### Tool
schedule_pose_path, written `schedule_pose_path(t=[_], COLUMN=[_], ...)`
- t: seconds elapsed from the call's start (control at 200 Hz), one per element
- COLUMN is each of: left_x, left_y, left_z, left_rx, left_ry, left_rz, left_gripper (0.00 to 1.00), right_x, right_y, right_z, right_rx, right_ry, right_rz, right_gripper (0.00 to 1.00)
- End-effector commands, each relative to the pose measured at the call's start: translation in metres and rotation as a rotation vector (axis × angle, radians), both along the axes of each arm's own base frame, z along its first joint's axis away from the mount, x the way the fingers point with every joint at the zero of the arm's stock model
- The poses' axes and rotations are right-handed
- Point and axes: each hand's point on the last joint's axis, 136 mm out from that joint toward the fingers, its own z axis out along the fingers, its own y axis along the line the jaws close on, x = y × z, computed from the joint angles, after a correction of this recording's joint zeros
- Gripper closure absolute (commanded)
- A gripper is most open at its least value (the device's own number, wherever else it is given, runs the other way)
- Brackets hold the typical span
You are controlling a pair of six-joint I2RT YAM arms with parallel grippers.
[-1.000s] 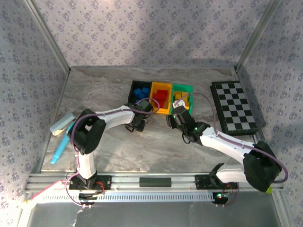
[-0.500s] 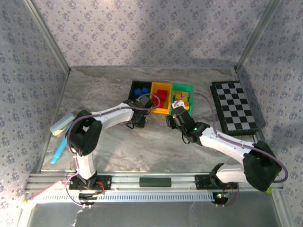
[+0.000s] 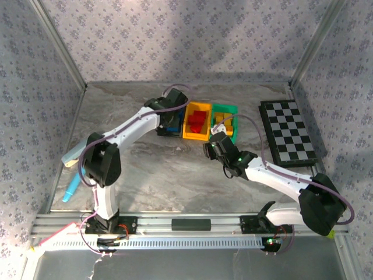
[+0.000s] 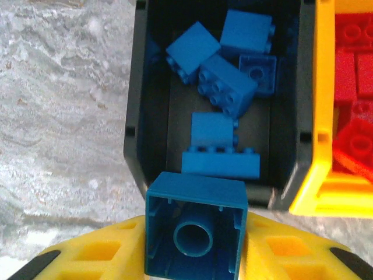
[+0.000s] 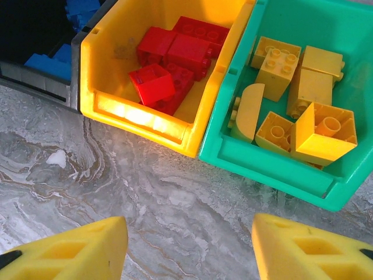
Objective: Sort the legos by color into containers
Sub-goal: Place the lego in the container, then reset both arms
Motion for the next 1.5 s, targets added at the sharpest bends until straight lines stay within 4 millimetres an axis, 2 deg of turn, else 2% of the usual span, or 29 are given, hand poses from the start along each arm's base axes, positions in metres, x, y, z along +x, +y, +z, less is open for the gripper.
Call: schedule_pose_path(t=[0.0,0.085,0.135,0.225,0.36,0.625,0.74,0.87,1.049,1.139,1.199,1.224,1.254,1.324,1.379,1.494], left_x=[0.007,0.011,0.012,0.009,-0.003,-0.034,-0.047,-0.063,-0.086,-0.097,-0.104,-0.107,-0.111,-0.117,-0.118,-0.121], left_y=[0.008,0.004,0.003,0.008,0.010,0.038,0.058,0.093,0.148,0.175,0.192,0.199,0.207,0.222,0.228,0.243], left_z=[-0.015,-0.019,-0.020,-0.018,-0.013,0.006,0.013,0.020,0.028,0.032,0.033,0.034,0.034,0.030,0.025,0.009], left_rx=[0.061,0.054,0.051,0.055,-0.027,-0.130,-0.155,-0.146,-0.118,-0.133,-0.149,-0.156,-0.159,-0.160,-0.150,-0.113], left_ry=[0.058,0.058,0.053,0.034,-0.021,-0.167,-0.244,-0.332,-0.421,-0.470,-0.502,-0.515,-0.530,-0.574,-0.614,-0.682], left_rz=[0.037,0.037,0.040,0.057,0.059,0.095,0.127,0.214,0.344,0.420,0.463,0.484,0.511,0.545,0.535,0.563], left_gripper=[0.58,0.53,0.41,0.31,0.31,0.31,0.32,0.33,0.31,0.18,0.17,0.10,0.07,0.00,0.00,0.00], right_x=[0.001,-0.001,-0.001,-0.001,-0.002,0.001,0.004,0.005,0.001,-0.003,-0.006,-0.007,-0.009,-0.012,-0.014,-0.013], right_y=[0.002,0.003,0.003,0.003,0.001,-0.003,-0.009,-0.021,-0.055,-0.076,-0.090,-0.097,-0.105,-0.124,-0.143,-0.192], right_z=[0.005,0.006,0.006,0.009,0.010,0.003,0.001,0.008,0.026,0.034,0.040,0.043,0.046,0.052,0.053,0.047], right_rx=[0.022,0.024,0.020,0.023,0.028,0.010,-0.017,-0.024,0.003,0.041,0.061,0.066,0.072,0.079,0.081,0.116], right_ry=[-0.019,-0.024,-0.023,-0.027,-0.036,-0.033,-0.035,-0.091,-0.167,-0.192,-0.206,-0.211,-0.217,-0.225,-0.219,-0.283], right_rz=[-0.009,-0.007,-0.009,-0.008,-0.012,-0.031,-0.058,-0.087,-0.176,-0.231,-0.269,-0.286,-0.306,-0.359,-0.425,-0.678], right_gripper=[0.40,0.40,0.40,0.40,0.40,0.40,0.41,0.40,0.40,0.40,0.38,0.38,0.36,0.23,0.01,0.00])
